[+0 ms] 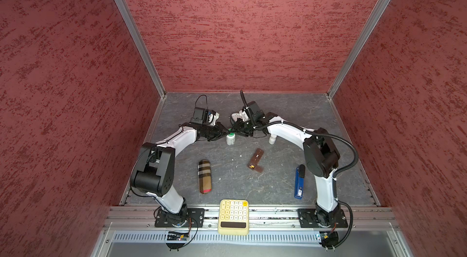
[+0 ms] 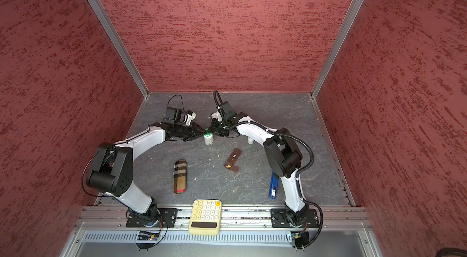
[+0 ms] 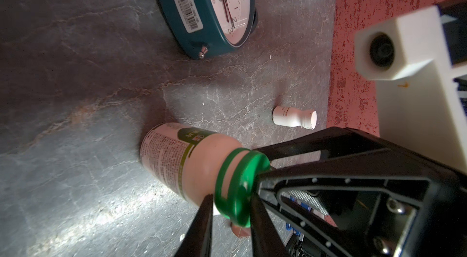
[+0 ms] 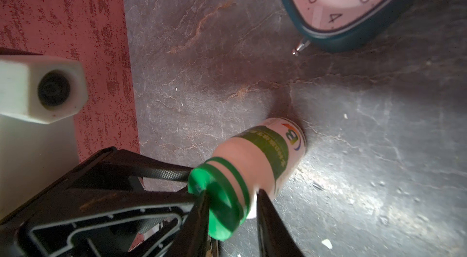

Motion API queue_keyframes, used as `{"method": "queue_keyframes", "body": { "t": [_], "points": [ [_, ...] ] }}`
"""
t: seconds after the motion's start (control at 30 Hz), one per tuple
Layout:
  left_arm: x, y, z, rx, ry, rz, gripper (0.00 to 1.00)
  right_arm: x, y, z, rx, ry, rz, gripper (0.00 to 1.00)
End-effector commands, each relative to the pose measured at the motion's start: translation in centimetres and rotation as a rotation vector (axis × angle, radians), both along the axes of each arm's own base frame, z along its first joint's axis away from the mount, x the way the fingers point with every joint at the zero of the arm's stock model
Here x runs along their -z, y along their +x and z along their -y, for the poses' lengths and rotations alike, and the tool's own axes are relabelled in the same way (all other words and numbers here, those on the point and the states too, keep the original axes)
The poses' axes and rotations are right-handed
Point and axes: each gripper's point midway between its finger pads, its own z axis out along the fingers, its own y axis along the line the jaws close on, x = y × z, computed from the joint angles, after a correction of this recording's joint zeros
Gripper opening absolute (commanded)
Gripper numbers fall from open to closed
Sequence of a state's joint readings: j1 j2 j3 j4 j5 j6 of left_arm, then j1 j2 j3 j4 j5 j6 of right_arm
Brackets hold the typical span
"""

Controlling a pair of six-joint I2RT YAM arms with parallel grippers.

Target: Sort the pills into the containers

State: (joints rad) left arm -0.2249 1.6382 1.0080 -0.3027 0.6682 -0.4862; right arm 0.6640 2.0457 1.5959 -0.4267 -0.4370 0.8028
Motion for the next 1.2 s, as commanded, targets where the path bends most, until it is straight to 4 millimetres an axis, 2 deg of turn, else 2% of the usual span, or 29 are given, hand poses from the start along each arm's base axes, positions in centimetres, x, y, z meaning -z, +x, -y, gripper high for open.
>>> {"method": "queue_keyframes", "body": {
  "t": [0.0,0.37,1.0,1.17],
  "points": [
    [1.5,-1.6,1.0,0.05,0.021,-0.064,0.3,1.3,-1.7,-0.1,-0.029,-0.06,-0.037,0.34],
    [0.6,-1.3,0.5,0.035,0.031,-0.036,0.45,-0.1,-0.9,0.0,-0.021,-0.063,-0.007,0.46],
    [-0.7,-0.6,-0.4,0.007,0.022,0.001,0.49,-2.1,0.4,-1.1,-0.03,-0.041,0.036,0.51],
    [-1.5,-0.6,-0.8,-0.003,0.022,0.017,0.54,-3.5,1.0,-0.8,-0.012,-0.05,0.071,0.56]
  ]
}}
